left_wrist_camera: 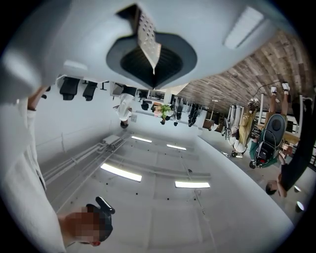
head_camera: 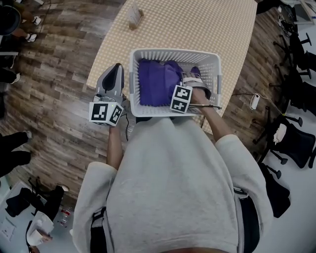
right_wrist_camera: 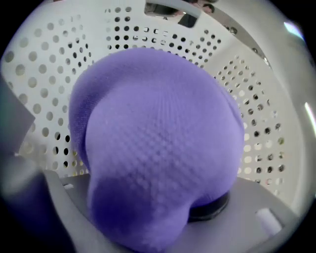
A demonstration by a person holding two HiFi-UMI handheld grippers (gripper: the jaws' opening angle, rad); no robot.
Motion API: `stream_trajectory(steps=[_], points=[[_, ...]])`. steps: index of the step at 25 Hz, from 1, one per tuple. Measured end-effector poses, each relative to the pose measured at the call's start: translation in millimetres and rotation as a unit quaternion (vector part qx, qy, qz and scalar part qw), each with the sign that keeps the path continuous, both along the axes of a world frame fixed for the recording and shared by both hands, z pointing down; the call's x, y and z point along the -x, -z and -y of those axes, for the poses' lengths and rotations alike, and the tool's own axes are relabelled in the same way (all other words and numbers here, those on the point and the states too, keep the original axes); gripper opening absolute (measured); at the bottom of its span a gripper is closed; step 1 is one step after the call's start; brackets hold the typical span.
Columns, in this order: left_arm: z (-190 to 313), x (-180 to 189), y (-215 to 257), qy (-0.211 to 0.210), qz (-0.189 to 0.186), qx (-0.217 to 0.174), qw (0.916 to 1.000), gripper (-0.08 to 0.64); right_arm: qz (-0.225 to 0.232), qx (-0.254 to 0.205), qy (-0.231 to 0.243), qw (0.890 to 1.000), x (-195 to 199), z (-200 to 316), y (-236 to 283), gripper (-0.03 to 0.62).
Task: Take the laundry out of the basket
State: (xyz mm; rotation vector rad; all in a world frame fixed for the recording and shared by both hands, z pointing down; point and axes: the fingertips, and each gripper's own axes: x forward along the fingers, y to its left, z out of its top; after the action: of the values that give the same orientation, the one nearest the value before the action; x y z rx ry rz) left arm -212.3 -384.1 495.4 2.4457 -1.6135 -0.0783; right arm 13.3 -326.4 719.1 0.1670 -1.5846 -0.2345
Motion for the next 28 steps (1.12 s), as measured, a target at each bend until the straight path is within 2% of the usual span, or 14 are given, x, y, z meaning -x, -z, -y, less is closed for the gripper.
stream_trajectory(steps=[3,6,13,15,18,21,23,24,25,26,27,28], points=[[-2,-2,12,-0.001,-0.003,-0.016,0.9999,0.009,0.004,-0.083,0.02,0.996,-2,9,38,0.331],[-2,-9,27,-0.015,0.0,-0.035,0.9993,0.009,0.012,-0.16,0.022,0.987,-7,15,80,0.331],[0,-21,64,-0.034,0.005,-0.079,0.9963,0.009,0.044,-0.329,-0.009,0.943,-22,35,199,0.333],[-2,-26,73,-0.038,0.008,-0.089,0.9953,0.009,0.06,-0.36,-0.02,0.931,-26,38,222,0.333],[-8,-33,83,-0.043,0.012,-0.102,0.9938,0.009,0.107,-0.378,-0.057,0.918,-31,39,242,0.333],[-11,-38,90,-0.044,0.014,-0.108,0.9931,0.009,0.203,-0.372,-0.126,0.897,-34,40,263,0.333],[-12,-35,93,-0.039,0.012,-0.109,0.9932,0.009,0.309,-0.339,-0.189,0.868,-32,41,278,0.333],[-13,-33,95,-0.035,0.011,-0.109,0.9933,0.009,0.376,-0.306,-0.224,0.845,-29,41,285,0.332],[-13,-32,97,-0.032,0.011,-0.111,0.9933,0.009,0.449,-0.262,-0.258,0.814,-26,39,290,0.333],[-15,-32,98,-0.029,0.011,-0.113,0.9932,0.009,0.521,-0.216,-0.283,0.776,-23,36,297,0.331],[-16,-31,100,-0.027,0.011,-0.115,0.993,0.009,0.583,-0.176,-0.297,0.736,-18,33,305,0.333],[-17,-30,102,-0.025,0.012,-0.117,0.9928,0.009,0.629,-0.148,-0.299,0.702,-13,30,313,0.333]])
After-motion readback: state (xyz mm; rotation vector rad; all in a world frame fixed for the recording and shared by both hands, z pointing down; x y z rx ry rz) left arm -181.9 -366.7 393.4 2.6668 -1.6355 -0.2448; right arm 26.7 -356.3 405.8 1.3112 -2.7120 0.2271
